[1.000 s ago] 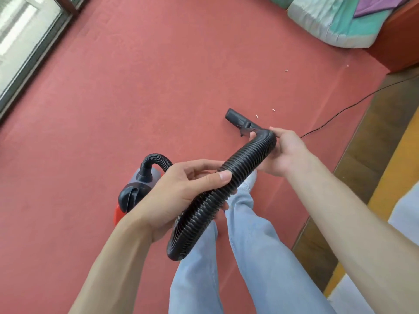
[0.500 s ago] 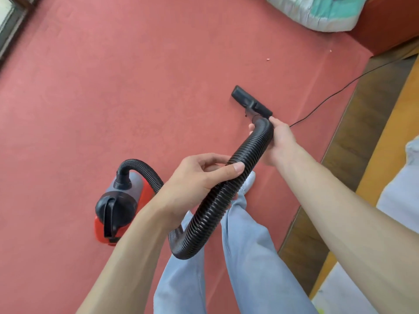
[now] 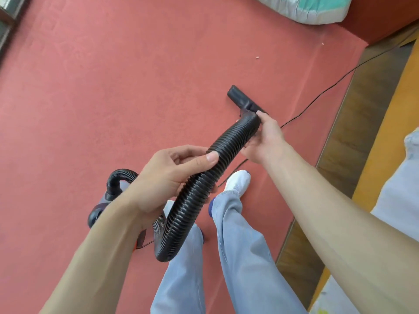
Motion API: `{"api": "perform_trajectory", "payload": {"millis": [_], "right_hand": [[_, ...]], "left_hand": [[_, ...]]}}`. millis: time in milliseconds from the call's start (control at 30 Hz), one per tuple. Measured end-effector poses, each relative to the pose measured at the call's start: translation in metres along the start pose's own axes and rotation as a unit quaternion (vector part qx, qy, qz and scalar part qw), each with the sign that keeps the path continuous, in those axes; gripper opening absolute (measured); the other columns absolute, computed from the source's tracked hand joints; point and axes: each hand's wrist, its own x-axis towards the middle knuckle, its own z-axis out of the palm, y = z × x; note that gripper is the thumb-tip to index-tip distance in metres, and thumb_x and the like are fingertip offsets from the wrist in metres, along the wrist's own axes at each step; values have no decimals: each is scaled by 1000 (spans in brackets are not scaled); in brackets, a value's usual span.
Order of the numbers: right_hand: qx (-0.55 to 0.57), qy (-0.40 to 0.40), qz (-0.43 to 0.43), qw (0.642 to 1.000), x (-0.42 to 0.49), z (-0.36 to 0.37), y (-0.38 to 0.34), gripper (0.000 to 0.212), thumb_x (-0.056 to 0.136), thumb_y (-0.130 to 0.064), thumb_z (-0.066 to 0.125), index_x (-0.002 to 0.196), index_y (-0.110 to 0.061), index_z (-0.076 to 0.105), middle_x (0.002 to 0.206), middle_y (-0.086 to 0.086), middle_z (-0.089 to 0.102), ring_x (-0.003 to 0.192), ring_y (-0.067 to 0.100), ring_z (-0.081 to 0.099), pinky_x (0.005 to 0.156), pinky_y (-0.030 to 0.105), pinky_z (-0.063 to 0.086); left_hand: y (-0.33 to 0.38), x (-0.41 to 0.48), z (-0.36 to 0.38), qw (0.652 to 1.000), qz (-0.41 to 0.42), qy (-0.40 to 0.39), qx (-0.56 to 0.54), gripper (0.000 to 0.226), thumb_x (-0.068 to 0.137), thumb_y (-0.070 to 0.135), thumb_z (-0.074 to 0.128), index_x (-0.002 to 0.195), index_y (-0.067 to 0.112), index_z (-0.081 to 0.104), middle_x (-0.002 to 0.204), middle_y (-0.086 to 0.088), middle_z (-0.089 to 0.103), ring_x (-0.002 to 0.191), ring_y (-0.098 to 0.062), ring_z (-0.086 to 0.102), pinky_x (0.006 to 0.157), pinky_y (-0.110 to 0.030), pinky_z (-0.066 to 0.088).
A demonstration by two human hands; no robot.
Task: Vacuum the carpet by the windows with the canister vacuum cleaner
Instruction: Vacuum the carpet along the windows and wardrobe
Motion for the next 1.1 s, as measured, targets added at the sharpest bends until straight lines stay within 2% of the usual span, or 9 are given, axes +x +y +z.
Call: {"api": "perform_trajectory", "payload": {"millis": [133,300,500,567,667,767,867,1000,1100], "right_hand": [[1,28,20,999,10,-23,-14,28,95,-36,55,98,-9,61,77,7,63,63,17,59,50,23,51],[18,-22,31,999,2,-58,-46,46,92,-39,59,127,-9,61,84,5,65,64,14,60,60,27,51],[12,-131,88,987,-35,-67,-67,38,95,-35,54,120,-7,55,84,7,62,55,15,60,52,23,54],[-21,-151,100,983,-32,-58,-67,37,94,-38,55,112,-6,58,77,6,62,57,15,61,54,23,53],[-19,-145,71,987,-17,-40,-78,31,92,-39,58,100,-10,60,78,5,61,57,16,62,55,24,53],[-10,-138,52,989,4,-25,-94,33,91,-40,59,107,-11,58,78,5,62,52,18,64,54,25,51],[-2,-100,37,994,33,-12,-112,34,91,-41,59,106,-11,57,78,5,62,51,17,62,51,23,50],[21,-14,26,999,69,-5,-137,34,95,-43,55,90,-11,61,76,5,62,59,16,60,52,27,49],[5,0,16,1000,78,-1,-160,33,96,-43,55,91,-11,61,76,6,64,60,16,62,46,24,49]], "left_hand": [[-17,20,36,998,-52,-9,37,33,83,30,75,108,9,71,101,-18,75,93,-39,73,90,-59,53],[-10,28,63,989,-71,-118,55,33,86,31,75,109,8,72,99,-16,74,87,-25,70,97,-53,50],[25,38,47,967,-57,-234,88,50,68,34,83,109,8,73,109,-47,53,93,-39,49,85,-62,36],[29,46,46,958,-63,-265,90,48,68,27,81,110,6,71,103,-37,64,92,-38,57,87,-68,38],[29,60,44,955,-50,-290,33,54,68,28,87,114,5,71,98,-14,73,88,-29,67,84,-42,50],[32,75,52,965,-46,-255,-27,61,68,30,88,118,2,68,100,-19,72,86,-28,71,78,-34,56],[41,97,67,986,-38,-161,-19,37,75,25,80,106,5,74,99,-21,73,87,-31,72,75,-36,59],[49,128,89,999,-38,1,34,31,79,41,77,95,14,79,103,-21,74,97,-41,70,93,-49,55],[63,138,99,999,-21,2,33,32,86,41,69,98,13,78,103,-19,75,104,-42,67,95,-51,53]]}}
